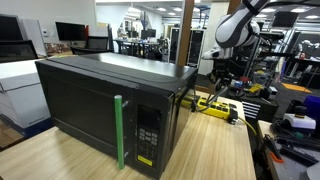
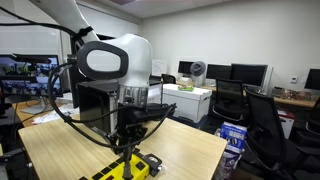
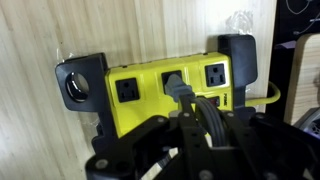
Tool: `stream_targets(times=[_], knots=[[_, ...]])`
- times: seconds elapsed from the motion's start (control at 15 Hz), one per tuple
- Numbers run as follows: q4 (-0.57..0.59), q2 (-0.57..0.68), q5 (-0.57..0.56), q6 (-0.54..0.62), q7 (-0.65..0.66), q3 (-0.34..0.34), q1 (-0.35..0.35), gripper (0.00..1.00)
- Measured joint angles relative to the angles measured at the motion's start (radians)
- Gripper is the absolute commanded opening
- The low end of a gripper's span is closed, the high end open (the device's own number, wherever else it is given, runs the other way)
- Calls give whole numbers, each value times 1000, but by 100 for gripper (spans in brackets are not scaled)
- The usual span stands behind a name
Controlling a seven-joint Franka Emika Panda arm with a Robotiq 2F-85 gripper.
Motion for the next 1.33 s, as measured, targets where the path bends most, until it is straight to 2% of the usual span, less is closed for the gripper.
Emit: stream_targets(times=[0.53, 0.87, 1.33], knots=[[4, 6, 41, 1, 129, -10, 0, 3], [4, 21, 40, 28, 145, -18, 0, 3], [-1, 24, -141, 27, 345, -18, 38, 3]])
